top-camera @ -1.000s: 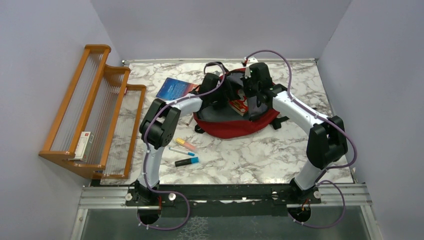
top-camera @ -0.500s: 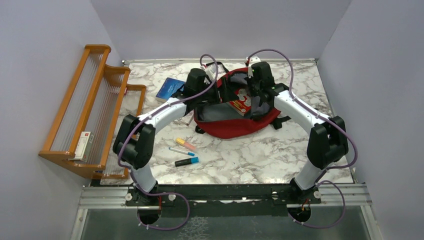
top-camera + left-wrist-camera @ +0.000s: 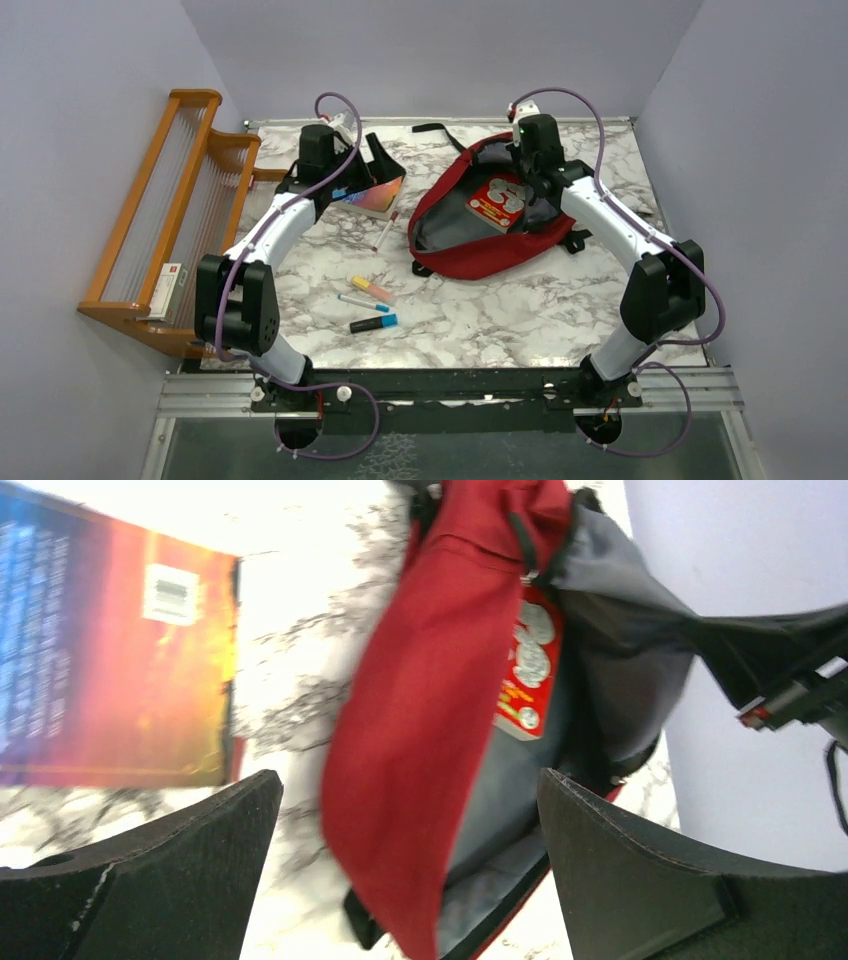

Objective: Pack the student bag
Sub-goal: Place the book in the student bag, then pick up the book from the center of the board.

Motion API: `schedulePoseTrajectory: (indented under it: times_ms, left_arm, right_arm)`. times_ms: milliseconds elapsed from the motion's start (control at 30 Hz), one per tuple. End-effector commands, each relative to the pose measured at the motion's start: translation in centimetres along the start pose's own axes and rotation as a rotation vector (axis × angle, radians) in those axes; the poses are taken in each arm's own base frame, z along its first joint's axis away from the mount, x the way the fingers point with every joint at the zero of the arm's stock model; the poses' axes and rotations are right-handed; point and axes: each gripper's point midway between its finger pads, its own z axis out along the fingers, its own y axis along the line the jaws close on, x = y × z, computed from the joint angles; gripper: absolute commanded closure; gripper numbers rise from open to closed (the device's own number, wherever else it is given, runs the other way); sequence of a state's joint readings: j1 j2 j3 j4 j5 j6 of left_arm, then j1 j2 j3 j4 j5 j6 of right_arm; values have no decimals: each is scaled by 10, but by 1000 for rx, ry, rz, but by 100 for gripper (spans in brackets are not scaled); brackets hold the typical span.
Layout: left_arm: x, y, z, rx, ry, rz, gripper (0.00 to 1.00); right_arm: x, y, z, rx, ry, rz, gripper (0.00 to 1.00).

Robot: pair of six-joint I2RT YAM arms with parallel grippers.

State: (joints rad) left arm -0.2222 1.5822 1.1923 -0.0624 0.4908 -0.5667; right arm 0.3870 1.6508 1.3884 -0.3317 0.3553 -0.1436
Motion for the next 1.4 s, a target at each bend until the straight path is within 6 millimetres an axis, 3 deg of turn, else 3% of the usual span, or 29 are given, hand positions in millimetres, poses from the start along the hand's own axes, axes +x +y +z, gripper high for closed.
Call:
schedulePoseTrajectory:
  times_ms: [0,267,400,567,767,900,1067,1233,1367]
  left_arm:
    - [-1,47,-23,-153,-16,-34,1]
    - [-10,95,-45,-345,-82,-56,1]
    - [-15,112,-49,-417,-106,-78,1]
    - [-30,126,-53,-481,-154,-95,1]
    - [-31,140,-54,-544,-181,-143,1]
    - [-25,151,-50,-578,-198,-226,1]
    - [-20,160,-48,-628,-206,-323,1]
    - [-14,169,-51,-668,-219,-349,1]
    - [-6,171,-50,-668,-198,-355,1]
  right_arm:
    - [-16,-34,-14,129,-23,17,98]
    - [-11,-60,-24,228,4,47,96]
    - [-15,-42,-28,109,-10,49,88]
    - [-21,-12,-42,-85,-37,90,70]
    - [-45,2,-68,-210,-117,176,53]
    - [-68,38,-78,-416,-153,282,50]
    - [-83,103,-67,-746,-99,375,50]
    - [-83,166,-31,-886,-7,365,50]
    - [-70,209,7,-922,55,376,49]
